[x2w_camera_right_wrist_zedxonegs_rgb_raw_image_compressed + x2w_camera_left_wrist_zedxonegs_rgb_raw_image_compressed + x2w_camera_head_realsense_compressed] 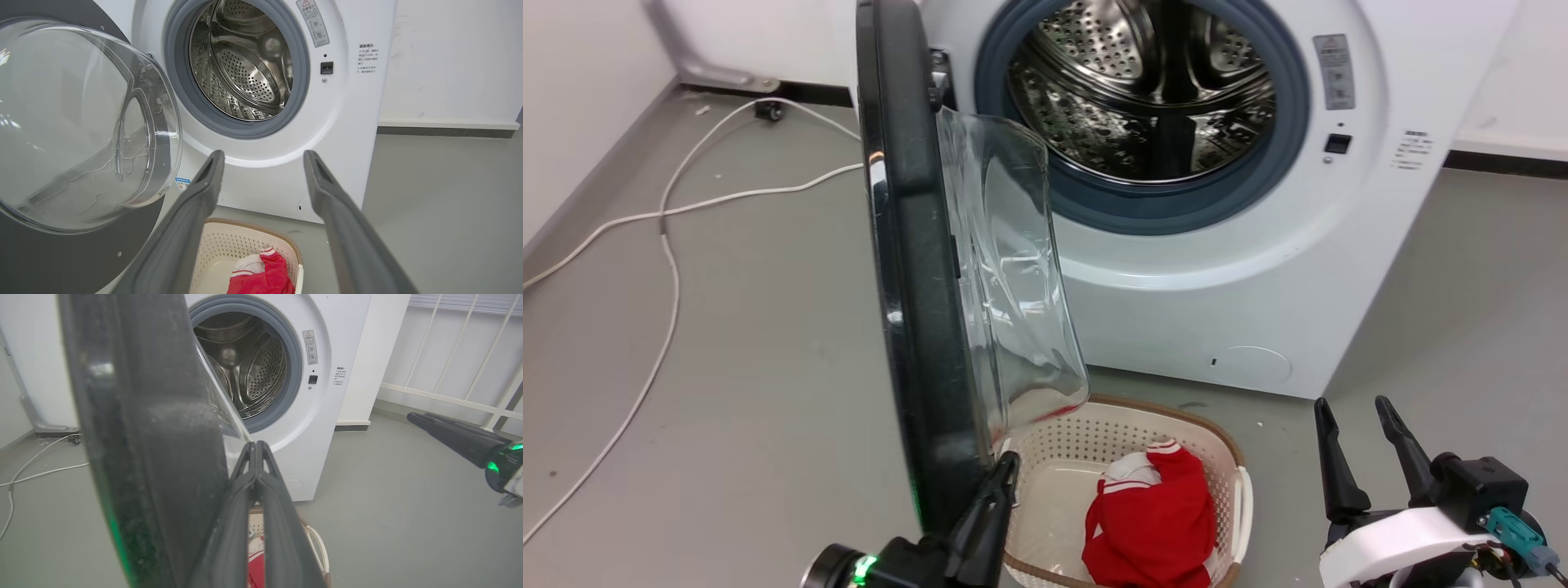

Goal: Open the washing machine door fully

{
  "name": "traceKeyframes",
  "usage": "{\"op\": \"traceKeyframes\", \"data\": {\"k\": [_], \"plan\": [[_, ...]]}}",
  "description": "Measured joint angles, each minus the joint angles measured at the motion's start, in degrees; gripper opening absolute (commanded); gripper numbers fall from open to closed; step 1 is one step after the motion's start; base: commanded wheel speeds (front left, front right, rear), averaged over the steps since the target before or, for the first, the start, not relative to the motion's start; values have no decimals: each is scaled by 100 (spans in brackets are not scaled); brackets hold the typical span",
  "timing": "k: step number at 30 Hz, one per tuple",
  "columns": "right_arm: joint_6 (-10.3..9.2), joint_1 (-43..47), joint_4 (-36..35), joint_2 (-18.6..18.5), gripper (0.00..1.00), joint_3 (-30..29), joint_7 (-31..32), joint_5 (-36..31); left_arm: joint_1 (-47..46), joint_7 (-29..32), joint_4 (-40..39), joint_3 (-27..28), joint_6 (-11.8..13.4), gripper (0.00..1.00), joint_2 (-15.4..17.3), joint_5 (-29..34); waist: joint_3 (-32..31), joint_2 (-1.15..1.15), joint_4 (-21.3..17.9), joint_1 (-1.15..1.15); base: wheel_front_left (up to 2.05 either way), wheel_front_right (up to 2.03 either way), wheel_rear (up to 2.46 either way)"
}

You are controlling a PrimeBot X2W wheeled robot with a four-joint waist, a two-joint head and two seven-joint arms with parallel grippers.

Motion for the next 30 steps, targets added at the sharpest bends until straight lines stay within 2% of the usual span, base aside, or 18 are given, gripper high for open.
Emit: {"op": "traceKeyframes", "data": {"k": [14,25,30], "plan": [[-1,-9,3,1,100,-56,7,3,344,-36,-378,828,567,0,383,-158,147,0,571,0,0,0,0],[0,-96,-19,1,100,-45,85,-60,206,-218,-69,1820,669,0,637,-579,338,0,558,1,0,0,0],[0,-188,-102,2,100,-99,110,-120,-13,-266,257,2328,579,0,733,-866,477,0,501,1,0,0,0]]}}
